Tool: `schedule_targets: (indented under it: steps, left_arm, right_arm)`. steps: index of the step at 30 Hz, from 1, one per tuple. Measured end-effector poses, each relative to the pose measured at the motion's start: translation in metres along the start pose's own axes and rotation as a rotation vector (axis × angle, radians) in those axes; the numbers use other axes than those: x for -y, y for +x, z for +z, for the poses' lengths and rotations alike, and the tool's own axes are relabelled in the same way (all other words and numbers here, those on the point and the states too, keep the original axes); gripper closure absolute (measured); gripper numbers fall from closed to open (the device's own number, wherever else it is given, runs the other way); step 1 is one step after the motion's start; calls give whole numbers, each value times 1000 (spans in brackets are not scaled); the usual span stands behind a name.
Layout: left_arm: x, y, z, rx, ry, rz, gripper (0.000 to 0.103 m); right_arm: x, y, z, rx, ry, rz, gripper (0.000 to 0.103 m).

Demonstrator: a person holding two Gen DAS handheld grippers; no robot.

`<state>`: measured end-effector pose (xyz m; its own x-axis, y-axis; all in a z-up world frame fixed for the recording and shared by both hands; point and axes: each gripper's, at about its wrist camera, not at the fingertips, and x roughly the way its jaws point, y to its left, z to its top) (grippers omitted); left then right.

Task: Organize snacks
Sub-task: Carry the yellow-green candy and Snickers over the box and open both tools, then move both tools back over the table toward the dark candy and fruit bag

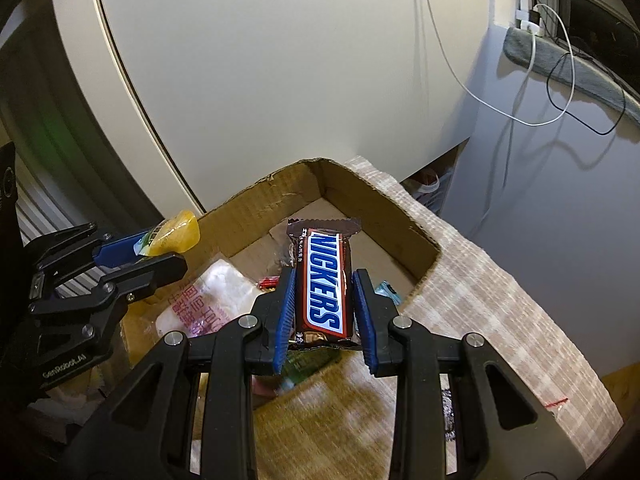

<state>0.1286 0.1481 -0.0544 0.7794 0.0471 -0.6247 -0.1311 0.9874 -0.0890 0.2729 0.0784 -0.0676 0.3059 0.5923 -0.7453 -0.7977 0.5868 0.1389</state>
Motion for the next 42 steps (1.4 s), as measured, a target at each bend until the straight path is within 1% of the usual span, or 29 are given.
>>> schedule_targets:
  steps: [10,13,14,16,17,18,19,20,21,22,25,26,30,42]
  left_arm:
    - [-5,6,1,-7,-6,-2,78]
    - [-5,5,0,-5,-8,1,73]
    - [-6,5,0,-5,-9,5,69]
    - [-6,4,0,-4,-10,5,68]
    - [-6,4,0,-3,-10,7,66]
    - [-6,4,-1,-2,-10,10,63]
    - [-6,4,-1,-4,-10,12,60]
    - [-6,4,-1,-5,-10,13,48]
    - [-6,3,-1,0,-9,15,38]
    - [-7,2,-1,6,-9,18,36]
    - [-8,0,-1,14,-4,30,34]
    - [-8,0,-1,15,-5,33,31]
    - [-7,-1,0,16,0,30,31]
    - [3,-7,1,26,20,29,31]
  right_arm:
    - [0,16,6,-29,-5,-4,73]
    - [0,16,8,-24,-5,-10,73]
    - [1,15,8,-23,-4,-10,73]
    - [1,14,10,-20,-2,-10,73]
    - [1,14,10,-19,-3,-13,73]
    - [1,14,10,-18,-4,-17,68]
    - [2,14,10,-16,-5,-22,55]
    - [2,13,11,-11,-4,-29,46]
    - [2,12,11,-3,-3,-37,34]
    - [2,9,11,12,-2,-55,26]
    - [6,3,13,33,11,-82,13]
    - [7,2,13,36,13,-86,12]
    - [6,-1,15,41,8,-107,11]
    - [3,-16,10,64,0,-121,11]
